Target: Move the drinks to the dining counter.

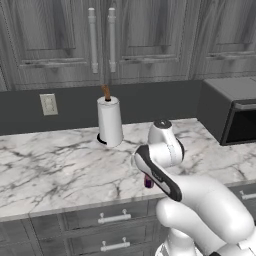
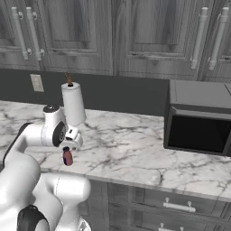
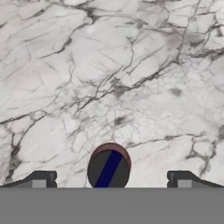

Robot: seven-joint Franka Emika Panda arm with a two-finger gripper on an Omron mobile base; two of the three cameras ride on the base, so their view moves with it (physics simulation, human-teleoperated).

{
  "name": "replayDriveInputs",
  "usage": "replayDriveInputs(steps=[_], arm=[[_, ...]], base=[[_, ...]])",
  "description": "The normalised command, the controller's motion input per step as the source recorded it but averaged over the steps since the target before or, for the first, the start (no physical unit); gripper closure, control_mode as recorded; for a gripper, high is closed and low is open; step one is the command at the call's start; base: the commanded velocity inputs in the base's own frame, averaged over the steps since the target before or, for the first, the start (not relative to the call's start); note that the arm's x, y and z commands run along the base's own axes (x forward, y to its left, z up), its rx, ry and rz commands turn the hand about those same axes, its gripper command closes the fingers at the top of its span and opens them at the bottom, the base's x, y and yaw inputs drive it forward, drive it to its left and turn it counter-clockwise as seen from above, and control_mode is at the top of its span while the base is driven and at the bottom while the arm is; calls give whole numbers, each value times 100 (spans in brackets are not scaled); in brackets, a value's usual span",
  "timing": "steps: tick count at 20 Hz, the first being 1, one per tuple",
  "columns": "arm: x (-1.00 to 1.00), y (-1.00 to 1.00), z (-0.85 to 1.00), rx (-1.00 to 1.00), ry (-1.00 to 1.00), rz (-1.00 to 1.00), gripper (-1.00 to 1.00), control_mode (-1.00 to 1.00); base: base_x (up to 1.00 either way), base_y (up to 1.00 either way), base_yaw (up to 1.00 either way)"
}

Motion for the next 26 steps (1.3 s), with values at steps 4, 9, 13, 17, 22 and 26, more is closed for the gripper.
replayDriveInputs(steps=[4,9,13,17,22,26], arm=[[-2,0,0,0,0,0,-100,-100],[7,0,-2,0,0,0,-100,-100],[2,0,-12,0,0,0,-100,-100],[0,0,-12,1,0,0,-100,-100],[0,0,-14,1,0,0,-100,-100],[0,0,-13,0,0,0,-100,-100]], base=[[0,0,0],[0,0,0],[0,0,0],[0,0,0],[0,0,0],[0,0,0]])
